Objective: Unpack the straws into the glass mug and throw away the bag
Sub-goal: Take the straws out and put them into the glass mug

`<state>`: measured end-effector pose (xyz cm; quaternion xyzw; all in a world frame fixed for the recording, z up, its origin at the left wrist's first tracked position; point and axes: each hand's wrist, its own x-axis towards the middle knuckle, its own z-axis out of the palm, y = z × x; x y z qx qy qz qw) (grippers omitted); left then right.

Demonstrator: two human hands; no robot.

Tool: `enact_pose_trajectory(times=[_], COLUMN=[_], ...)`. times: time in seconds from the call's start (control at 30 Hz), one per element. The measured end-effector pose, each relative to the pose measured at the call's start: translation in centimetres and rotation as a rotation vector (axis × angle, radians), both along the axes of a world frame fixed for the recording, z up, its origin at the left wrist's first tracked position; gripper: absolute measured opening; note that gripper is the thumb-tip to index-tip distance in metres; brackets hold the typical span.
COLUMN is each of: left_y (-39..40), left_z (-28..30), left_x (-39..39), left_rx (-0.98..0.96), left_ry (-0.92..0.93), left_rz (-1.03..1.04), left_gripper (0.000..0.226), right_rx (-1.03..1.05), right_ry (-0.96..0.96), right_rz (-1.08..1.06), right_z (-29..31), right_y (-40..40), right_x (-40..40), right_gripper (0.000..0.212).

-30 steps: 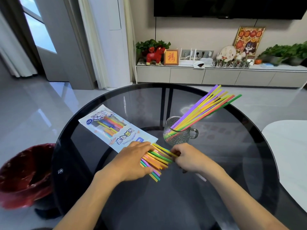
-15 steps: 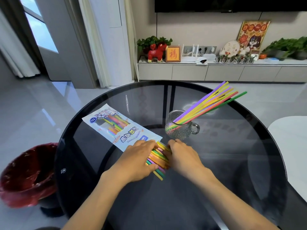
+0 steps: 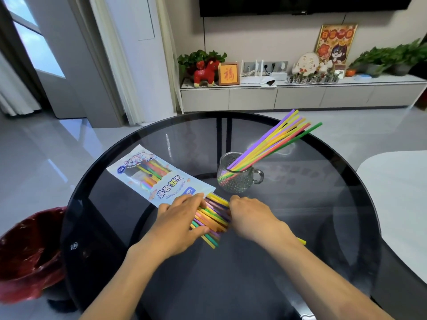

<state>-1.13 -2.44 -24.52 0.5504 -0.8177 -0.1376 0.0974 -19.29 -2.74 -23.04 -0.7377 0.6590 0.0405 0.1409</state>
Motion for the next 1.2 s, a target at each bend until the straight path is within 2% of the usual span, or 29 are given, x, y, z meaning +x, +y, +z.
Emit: enact_pose_trajectory(times=[0.1,0.27,0.43,0.67,0.87,0.97,1.03,1.1,1.13,1.2], left_y=[-0.2,-0.4,-0.6,-0.6,-0.6,-0.7,-0.6,-0.3,0.0,1.2], left_z=[0.1,-0.1,-0.4,-0.3,-0.5,-0.4,0.3,1.6,2.2,3.5], left_x=[0.0,0.0,0.1,0.0,0.0,-0.3,-0.5,-0.8,-1.2,-2.2], left_rx=[0.018,0.030,0.009,0.016,0.033,0.030,-0.179,-0.547,-0.717,-0.895], left_ry=[0.014,0.023,0.030,0.024,-0.014,-0.031,0.053,0.140,0.134,0.047], left_rz=[0.018,0.036,0.089,0.100,0.099,0.099,0.071,0.022,-0.008,-0.089], left_gripper=[0.039,0.056,0.057,0.056,0.052,0.052,0.045,0.046,0.048,0.048], right_rx=[0.077,0.188,0.247,0.138,-0.014,-0.100,-0.143,-0.128,-0.093,0.009], right_ry=[-0.023,-0.038,-0.263,-0.451,-0.752,-0.825,-0.763,-0.622,-0.553,-0.506], right_rz=[0.027,-0.003,-0.167,-0.229,-0.264,-0.246,-0.192,-0.068,0.009,0.156], right_z=[0.5,1.8,3.7,4.7,6.3,5.8,4.7,3.8,3.7,4.3], right_y=[-0.6,-1.2,-0.1,0.7,1.7,1.5,0.8,0.5,0.6,1.1], right_x=[-1.5,-4.4,-8.8,-12.7,-15.1,-14.1,-12.3,-10.0,-8.8,-6.6], right_gripper=[0.020,0.022,0.028,0.029,0.027,0.025,0.026,0.027,0.028,0.026])
